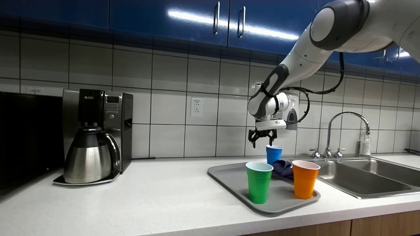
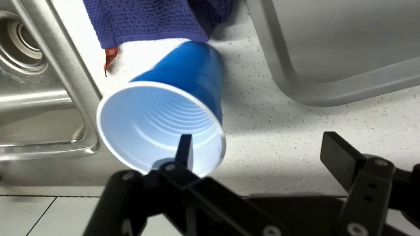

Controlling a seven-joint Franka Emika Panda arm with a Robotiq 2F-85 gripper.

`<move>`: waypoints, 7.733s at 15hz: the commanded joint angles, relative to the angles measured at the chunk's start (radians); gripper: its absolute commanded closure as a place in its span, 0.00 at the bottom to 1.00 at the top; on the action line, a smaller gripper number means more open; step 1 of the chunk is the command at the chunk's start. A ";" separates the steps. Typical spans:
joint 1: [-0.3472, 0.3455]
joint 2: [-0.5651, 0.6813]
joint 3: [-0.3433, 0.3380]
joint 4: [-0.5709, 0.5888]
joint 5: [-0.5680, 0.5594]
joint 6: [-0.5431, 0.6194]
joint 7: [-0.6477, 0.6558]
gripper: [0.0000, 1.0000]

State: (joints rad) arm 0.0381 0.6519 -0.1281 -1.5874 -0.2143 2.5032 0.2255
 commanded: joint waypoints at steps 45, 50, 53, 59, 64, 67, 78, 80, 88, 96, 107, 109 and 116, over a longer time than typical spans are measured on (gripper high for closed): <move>0.092 -0.134 -0.047 -0.127 -0.030 0.044 0.034 0.99; 0.105 -0.211 -0.019 -0.244 -0.051 0.093 0.007 0.99; 0.109 -0.246 0.004 -0.301 -0.053 0.116 -0.012 0.99; 0.123 -0.274 0.041 -0.388 -0.056 0.153 -0.038 0.99; 0.149 -0.266 0.032 -0.426 -0.109 0.172 -0.022 0.99; 0.159 -0.260 0.032 -0.437 -0.132 0.174 -0.020 0.99; 0.165 -0.268 0.037 -0.456 -0.143 0.153 -0.023 0.50; 0.161 -0.277 0.038 -0.462 -0.137 0.151 -0.027 0.35; 0.149 -0.331 0.040 -0.487 -0.136 0.168 -0.031 0.00; 0.127 -0.441 0.055 -0.576 -0.125 0.175 -0.038 0.00; 0.080 -0.670 0.097 -0.822 -0.073 0.202 -0.146 0.00; 0.070 -0.718 0.107 -0.867 -0.039 0.205 -0.196 0.00; 0.077 -0.860 0.107 -0.976 0.123 0.189 -0.391 0.00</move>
State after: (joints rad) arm 0.1348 -0.1216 -0.0373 -2.5008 -0.1546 2.6961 -0.0767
